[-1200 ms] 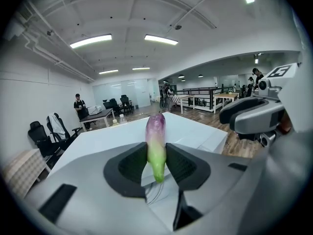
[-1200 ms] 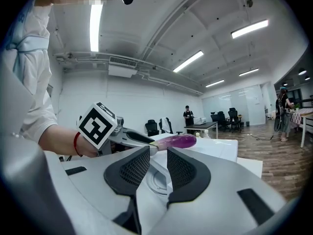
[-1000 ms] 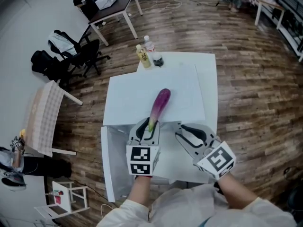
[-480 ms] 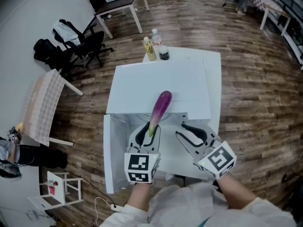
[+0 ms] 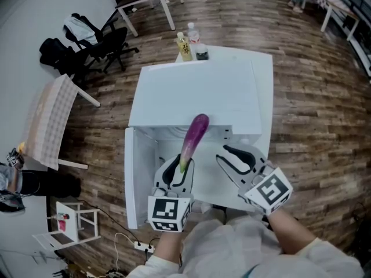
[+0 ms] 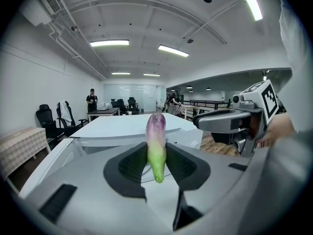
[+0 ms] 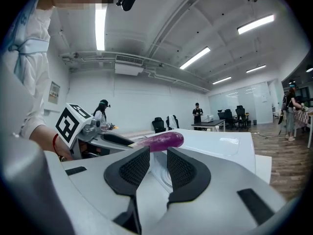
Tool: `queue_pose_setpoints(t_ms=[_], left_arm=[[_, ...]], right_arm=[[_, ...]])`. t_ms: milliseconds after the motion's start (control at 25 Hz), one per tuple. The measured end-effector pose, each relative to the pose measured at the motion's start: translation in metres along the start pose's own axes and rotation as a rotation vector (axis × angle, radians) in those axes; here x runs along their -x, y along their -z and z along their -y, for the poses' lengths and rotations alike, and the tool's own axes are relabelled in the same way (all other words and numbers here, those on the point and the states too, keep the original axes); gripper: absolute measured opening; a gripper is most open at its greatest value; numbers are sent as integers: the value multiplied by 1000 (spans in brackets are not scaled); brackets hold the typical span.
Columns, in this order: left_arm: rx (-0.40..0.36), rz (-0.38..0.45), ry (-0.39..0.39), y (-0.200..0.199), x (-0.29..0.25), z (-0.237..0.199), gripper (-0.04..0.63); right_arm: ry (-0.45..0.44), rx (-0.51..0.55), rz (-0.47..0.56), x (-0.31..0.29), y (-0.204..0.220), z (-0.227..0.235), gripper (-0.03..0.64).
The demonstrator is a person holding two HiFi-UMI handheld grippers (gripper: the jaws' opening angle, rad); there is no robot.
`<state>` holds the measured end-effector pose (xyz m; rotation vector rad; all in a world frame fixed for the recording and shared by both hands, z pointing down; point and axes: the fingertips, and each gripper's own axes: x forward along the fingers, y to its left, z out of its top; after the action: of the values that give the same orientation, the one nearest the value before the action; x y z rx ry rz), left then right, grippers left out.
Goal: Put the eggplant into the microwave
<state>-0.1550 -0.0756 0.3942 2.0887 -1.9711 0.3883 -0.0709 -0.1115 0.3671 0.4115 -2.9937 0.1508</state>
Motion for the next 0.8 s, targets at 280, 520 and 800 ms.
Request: queue_pose_setpoints(t_ms=[280,520,800], left_arm=[[11,20,27,10,17,9,120],[15,-34,45,25,29,18,120],[-17,-53,75,52,25,17,120]], right_arm=[[-7,-7,27,4,8,-7,110],[-1,-12,37,8,18,-9,111],[13,-13,47,8,26,-8,110]])
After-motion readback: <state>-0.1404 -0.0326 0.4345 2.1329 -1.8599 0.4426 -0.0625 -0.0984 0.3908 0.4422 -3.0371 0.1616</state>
